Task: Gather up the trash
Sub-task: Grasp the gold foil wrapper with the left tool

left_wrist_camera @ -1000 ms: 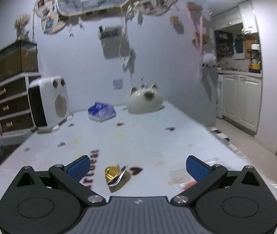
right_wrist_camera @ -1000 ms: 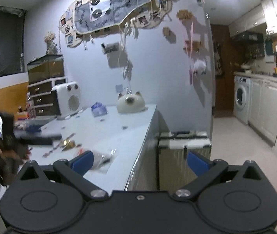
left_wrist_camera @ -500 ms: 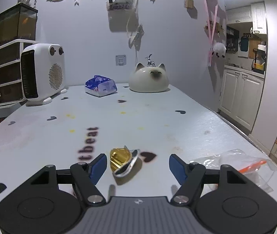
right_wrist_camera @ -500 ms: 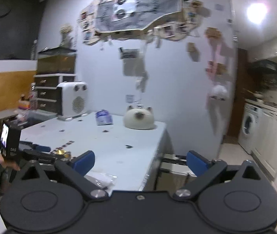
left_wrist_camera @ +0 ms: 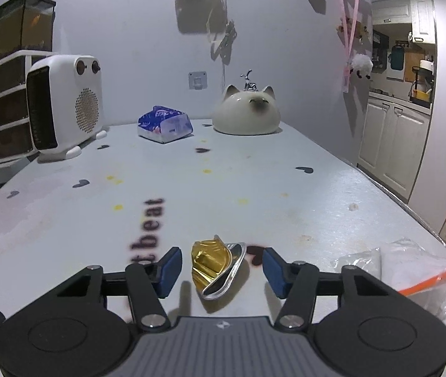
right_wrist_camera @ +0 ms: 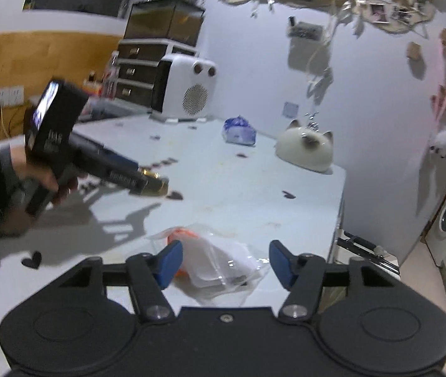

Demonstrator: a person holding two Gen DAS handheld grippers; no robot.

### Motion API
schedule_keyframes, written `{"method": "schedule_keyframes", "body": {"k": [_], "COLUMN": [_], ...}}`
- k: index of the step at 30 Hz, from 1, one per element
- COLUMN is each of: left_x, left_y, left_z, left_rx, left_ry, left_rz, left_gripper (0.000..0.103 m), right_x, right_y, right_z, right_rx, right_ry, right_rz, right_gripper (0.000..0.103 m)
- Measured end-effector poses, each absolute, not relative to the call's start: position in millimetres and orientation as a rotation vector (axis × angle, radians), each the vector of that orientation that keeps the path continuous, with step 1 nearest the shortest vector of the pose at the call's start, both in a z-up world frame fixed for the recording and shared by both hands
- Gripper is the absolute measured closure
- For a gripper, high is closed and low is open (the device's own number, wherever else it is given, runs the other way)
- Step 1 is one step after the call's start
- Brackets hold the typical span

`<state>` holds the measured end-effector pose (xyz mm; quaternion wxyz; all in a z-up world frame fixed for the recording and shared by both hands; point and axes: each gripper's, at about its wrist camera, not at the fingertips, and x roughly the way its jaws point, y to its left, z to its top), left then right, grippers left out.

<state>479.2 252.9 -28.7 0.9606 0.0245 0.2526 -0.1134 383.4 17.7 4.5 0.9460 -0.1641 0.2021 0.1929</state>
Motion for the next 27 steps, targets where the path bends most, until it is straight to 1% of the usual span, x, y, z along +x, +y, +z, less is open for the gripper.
{"method": "schedule_keyframes", "body": {"k": [2,3,5,6,7,8,9,11,12,18,20,21,27], "left_x": [479.9,479.6,478.8,478.2,478.2,477.9,477.6,476.9,476.3,466.2,459.1,456.1,427.8], "left_y": [253.8,253.4,252.3,251.7,251.1,250.5,250.2,249.7,249.4,247.8,247.4,247.1,240.6], "left_z": [-28.7,-28.8,-28.7,-28.6,-28.8,-28.7,-28.6,-28.5,-28.4,-28.0,-28.0,-28.6,-28.6], "left_rx": [0.046,0.048,0.056,0.060,0.064,0.067,0.070,0.074,0.077,0.084,0.071,0.062,0.064], "left_ry": [0.513,0.514,0.511,0.509,0.509,0.509,0.508,0.508,0.508,0.509,0.512,0.525,0.532], "left_rz": [-0.240,-0.240,-0.240,-0.240,-0.239,-0.238,-0.235,-0.238,-0.241,-0.261,-0.273,-0.275,-0.292], "left_gripper": [0.051,0.054,0.061,0.066,0.071,0.074,0.075,0.075,0.075,0.076,0.097,0.103,0.103], "right_x": [387.6,388.6,393.1,396.1,397.1,397.3,397.6,397.1,394.6,373.2,362.3,357.6,323.4], "right_y": [24.2,26.0,29.4,30.6,32.4,32.6,32.3,30.5,29.0,17.7,13.7,11.4,2.8], "right_z": [-2.1,-4.8,-9.3,-11.1,-13.6,-15.3,-16.1,-16.3,-15.9,-12.9,-11.3,-9.6,-4.5], "right_rx": [-0.363,-0.370,-0.381,-0.394,-0.413,-0.419,-0.415,-0.397,-0.391,-0.347,-0.332,-0.321,-0.279], "right_ry": [0.417,0.418,0.426,0.432,0.437,0.442,0.449,0.459,0.460,0.463,0.462,0.460,0.448], "right_rz": [0.388,0.386,0.377,0.372,0.368,0.367,0.371,0.378,0.374,0.366,0.365,0.367,0.385], "right_gripper": [0.048,0.050,0.058,0.060,0.065,0.072,0.075,0.088,0.092,0.095,0.096,0.096,0.097]}}
